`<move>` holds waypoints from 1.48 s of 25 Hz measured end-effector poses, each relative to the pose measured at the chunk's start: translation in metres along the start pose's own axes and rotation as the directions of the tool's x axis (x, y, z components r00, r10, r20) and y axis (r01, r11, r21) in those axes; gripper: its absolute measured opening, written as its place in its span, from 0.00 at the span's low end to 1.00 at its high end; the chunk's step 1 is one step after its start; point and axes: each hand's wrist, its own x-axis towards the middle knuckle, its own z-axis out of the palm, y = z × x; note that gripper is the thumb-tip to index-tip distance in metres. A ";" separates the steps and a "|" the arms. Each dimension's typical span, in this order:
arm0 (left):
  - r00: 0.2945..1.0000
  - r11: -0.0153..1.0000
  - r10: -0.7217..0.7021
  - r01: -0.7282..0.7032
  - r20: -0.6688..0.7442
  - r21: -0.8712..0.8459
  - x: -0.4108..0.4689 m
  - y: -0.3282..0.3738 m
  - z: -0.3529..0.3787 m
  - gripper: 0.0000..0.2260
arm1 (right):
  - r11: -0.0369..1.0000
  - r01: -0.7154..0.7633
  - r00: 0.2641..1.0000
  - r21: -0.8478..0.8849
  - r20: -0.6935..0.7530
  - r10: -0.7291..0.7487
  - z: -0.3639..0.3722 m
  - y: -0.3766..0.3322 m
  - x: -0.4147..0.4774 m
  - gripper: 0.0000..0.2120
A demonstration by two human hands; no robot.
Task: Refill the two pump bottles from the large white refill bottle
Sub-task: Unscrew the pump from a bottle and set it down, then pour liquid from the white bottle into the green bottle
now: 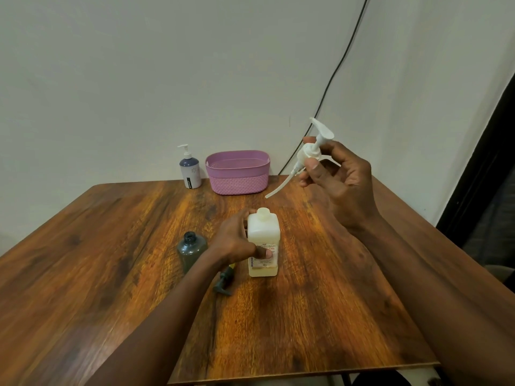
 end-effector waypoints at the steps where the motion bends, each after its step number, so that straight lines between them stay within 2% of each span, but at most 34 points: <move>1: 1.000 1.000 0.000 0.000 -0.002 -0.001 -0.001 0.000 0.000 0.43 | 0.999 0.011 1.000 -0.041 0.009 -0.010 -0.002 0.004 -0.003 0.16; 3: 1.000 1.000 0.001 -0.001 -0.006 -0.008 -0.004 -0.001 -0.001 0.45 | 0.987 0.028 0.998 -0.156 0.060 -0.018 -0.008 0.017 -0.011 0.19; 6: 1.000 1.000 0.009 -0.009 -0.012 -0.010 -0.005 -0.003 0.000 0.45 | 0.924 0.040 0.974 -0.380 0.220 0.049 -0.020 0.045 -0.027 0.21; 9: 1.000 1.000 0.012 -0.012 -0.010 0.002 -0.005 0.000 0.002 0.45 | 0.859 0.060 0.909 -0.509 0.384 0.164 -0.030 0.075 -0.047 0.18; 12: 1.000 1.000 0.022 -0.022 0.002 -0.008 -0.002 -0.001 0.005 0.46 | 0.819 0.052 0.831 -0.572 0.479 0.282 -0.038 0.096 -0.064 0.12; 16: 0.999 0.999 0.034 -0.034 -0.006 -0.030 -0.002 -0.005 0.007 0.45 | 0.668 0.097 0.722 -0.737 0.515 0.463 -0.040 0.114 -0.076 0.16; 19: 0.999 0.999 0.039 -0.039 -0.004 -0.038 -0.003 -0.010 0.008 0.46 | 0.630 0.138 0.713 -0.764 0.519 0.472 -0.037 0.118 -0.079 0.17; 24: 0.997 0.997 0.075 -0.075 -0.012 -0.008 -0.005 -0.017 0.005 0.47 | 0.568 0.178 0.640 -0.803 0.533 0.553 -0.036 0.122 -0.075 0.20; 26: 0.991 0.992 0.122 -0.120 -0.055 0.035 -0.009 -0.016 0.000 0.46 | 0.556 0.130 0.677 -0.821 0.484 0.555 -0.034 0.117 -0.073 0.22; 28: 0.977 0.977 0.186 -0.173 -0.105 0.122 -0.013 -0.012 -0.009 0.47 | 0.593 0.041 0.765 -0.804 0.407 0.499 -0.029 0.109 -0.069 0.26; 30: 0.952 0.950 0.265 -0.231 -0.151 0.212 -0.018 -0.007 -0.022 0.46 | 0.712 -0.070 0.833 -0.698 0.352 0.427 -0.020 0.101 -0.064 0.32; 32: 0.930 0.928 0.319 -0.267 -0.184 0.261 -0.024 -0.006 -0.039 0.44 | 0.795 -0.164 0.833 -0.584 0.350 0.428 -0.008 0.096 -0.060 0.39; 35: 0.917 0.928 0.314 -0.241 -0.246 0.283 -0.032 -0.024 -0.065 0.42 | 0.823 -0.273 0.805 -0.499 0.350 0.479 0.010 0.100 -0.056 0.52; 37: 0.924 0.934 0.281 -0.202 -0.259 0.293 -0.038 -0.043 -0.076 0.42 | 0.839 -0.351 0.789 -0.416 0.351 0.504 0.020 0.108 -0.058 0.57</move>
